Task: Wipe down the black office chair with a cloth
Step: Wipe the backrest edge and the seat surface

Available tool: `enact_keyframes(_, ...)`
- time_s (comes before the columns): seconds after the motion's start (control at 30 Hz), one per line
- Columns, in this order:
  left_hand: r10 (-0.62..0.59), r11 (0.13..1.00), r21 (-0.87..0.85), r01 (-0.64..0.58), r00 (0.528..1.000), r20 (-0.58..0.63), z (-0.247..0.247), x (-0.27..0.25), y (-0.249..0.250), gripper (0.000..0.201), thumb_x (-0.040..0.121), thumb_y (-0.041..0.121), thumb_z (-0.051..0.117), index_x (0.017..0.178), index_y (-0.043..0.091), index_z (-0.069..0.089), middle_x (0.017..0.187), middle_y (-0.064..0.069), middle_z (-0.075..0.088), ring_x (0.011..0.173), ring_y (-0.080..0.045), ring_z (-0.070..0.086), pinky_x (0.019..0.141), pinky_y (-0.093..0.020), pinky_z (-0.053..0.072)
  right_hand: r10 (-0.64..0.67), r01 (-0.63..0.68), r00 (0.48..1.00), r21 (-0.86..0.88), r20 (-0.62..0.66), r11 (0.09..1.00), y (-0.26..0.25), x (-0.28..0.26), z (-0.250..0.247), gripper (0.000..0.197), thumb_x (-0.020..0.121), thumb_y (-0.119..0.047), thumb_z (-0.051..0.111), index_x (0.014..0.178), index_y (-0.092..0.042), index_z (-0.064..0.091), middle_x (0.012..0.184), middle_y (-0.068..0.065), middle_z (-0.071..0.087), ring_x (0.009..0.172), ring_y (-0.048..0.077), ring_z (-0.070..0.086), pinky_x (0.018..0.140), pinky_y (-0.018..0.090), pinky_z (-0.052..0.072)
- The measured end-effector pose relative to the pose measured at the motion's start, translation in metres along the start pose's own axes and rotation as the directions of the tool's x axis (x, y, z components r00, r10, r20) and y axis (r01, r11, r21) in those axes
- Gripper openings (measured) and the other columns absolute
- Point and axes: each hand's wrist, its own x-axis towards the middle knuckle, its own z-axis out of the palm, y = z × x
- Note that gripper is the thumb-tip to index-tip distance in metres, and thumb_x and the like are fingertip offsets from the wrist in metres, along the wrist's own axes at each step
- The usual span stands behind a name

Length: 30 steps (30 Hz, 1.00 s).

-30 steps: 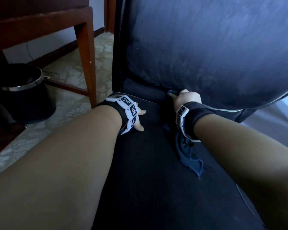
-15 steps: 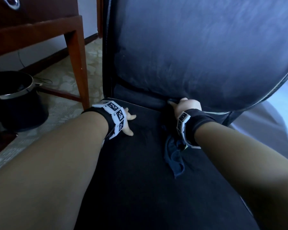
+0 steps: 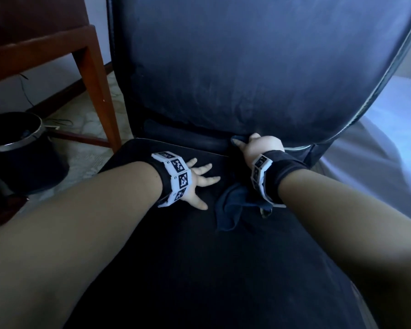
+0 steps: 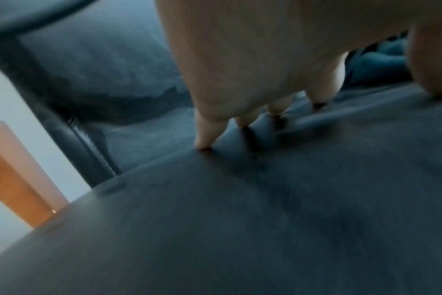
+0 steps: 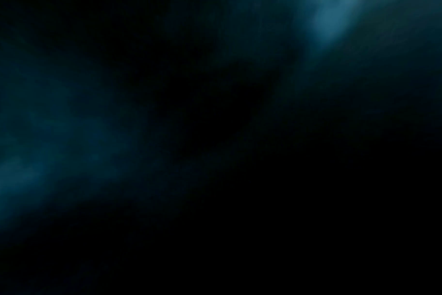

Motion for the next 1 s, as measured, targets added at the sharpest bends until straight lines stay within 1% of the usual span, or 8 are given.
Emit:
enact_keyframes(0.13,0.024,1.000,0.012,-0.025,0.999,0.031,-0.009,0.002,0.012,0.084,0.085,0.053,0.054,0.144,0.045,-0.007,0.154,0.008,-0.021,0.142,-0.029,-0.017,0.112,-0.052,0.000,-0.096,0.097,0.995,-0.031,0.037,0.995,-0.010,-0.003,-0.011,0.058,0.097,-0.027,0.041,0.146,-0.037,0.010,0.144,0.009,0.027,0.127,0.028,0.042,0.094,0.036,0.043)
enact_keyframes(0.23,0.022,0.999,-0.030,-0.021,0.999,0.038,-0.008,0.001,0.013,0.079,0.088,0.049,0.053,0.143,0.047,-0.005,0.153,0.012,-0.022,0.141,-0.025,-0.021,0.111,-0.055,-0.002,0.009,-0.010,0.999,0.017,0.032,1.000,0.011,0.003,-0.005,0.043,0.098,-0.030,0.039,0.140,-0.021,0.035,0.140,0.009,0.042,0.123,0.027,0.047,0.094,0.032,0.042)
enact_keyframes(0.33,0.034,0.997,-0.067,-0.031,0.999,0.034,-0.006,-0.001,0.011,0.076,0.089,0.047,0.052,0.142,0.049,-0.002,0.152,0.015,-0.023,0.140,-0.022,-0.024,0.111,-0.054,-0.005,0.064,-0.063,0.998,-0.066,0.000,0.996,0.031,0.002,0.003,0.041,0.098,-0.030,0.038,0.134,-0.010,0.039,0.130,0.011,0.052,0.117,0.027,0.053,0.090,0.030,0.044)
enact_keyframes(0.57,0.113,0.994,-0.013,-0.113,0.994,0.001,-0.009,0.001,0.029,0.072,0.089,0.055,0.045,0.145,0.043,0.001,0.155,0.014,-0.014,0.143,-0.021,-0.016,0.112,-0.051,0.000,-0.083,0.087,0.994,-0.058,0.075,0.995,0.015,0.004,0.010,0.047,0.099,-0.033,0.033,0.145,-0.031,0.023,0.141,0.006,0.035,0.124,0.028,0.044,0.084,0.032,0.042)
enact_keyframes(0.63,0.098,0.994,-0.043,-0.099,0.995,-0.012,-0.009,0.005,0.032,0.071,0.089,0.055,0.046,0.145,0.043,0.005,0.155,0.015,-0.012,0.143,-0.020,-0.015,0.113,-0.049,0.000,-0.082,0.084,0.996,-0.063,0.034,0.995,0.028,0.006,0.012,0.047,0.099,-0.033,0.032,0.145,-0.036,0.023,0.142,0.008,0.035,0.124,0.029,0.044,0.090,0.033,0.043)
enact_keyframes(0.77,0.086,0.992,-0.094,-0.086,0.996,0.001,-0.012,0.010,0.032,0.068,0.089,0.055,0.046,0.144,0.045,0.009,0.155,0.015,-0.007,0.143,-0.019,-0.013,0.115,-0.042,0.001,0.138,-0.134,0.990,0.082,-0.040,0.988,0.075,-0.003,0.022,0.060,0.096,-0.052,0.032,0.130,-0.005,0.044,0.131,0.019,0.050,0.121,0.034,0.047,0.094,0.033,0.040)
enact_keyframes(0.9,0.050,0.993,-0.107,-0.048,0.999,0.013,-0.018,0.010,0.040,0.067,0.088,0.059,0.043,0.144,0.044,0.010,0.156,0.014,-0.006,0.144,-0.019,-0.009,0.115,-0.039,0.001,0.185,-0.174,0.980,0.139,-0.076,0.975,0.101,-0.015,0.028,0.056,0.095,-0.053,0.028,0.130,-0.013,0.047,0.130,0.015,0.051,0.120,0.033,0.048,0.092,0.032,0.040)
enact_keyframes(1.0,0.035,0.991,-0.130,-0.040,0.998,-0.043,-0.023,0.014,0.050,0.073,0.088,0.056,0.046,0.145,0.043,0.003,0.156,0.010,-0.011,0.145,-0.017,-0.002,0.114,-0.031,0.009,0.134,-0.114,0.988,0.214,-0.082,0.970,0.087,-0.023,0.023,0.044,0.098,-0.039,0.034,0.125,-0.009,0.052,0.126,0.017,0.054,0.117,0.034,0.049,0.091,0.036,0.040)
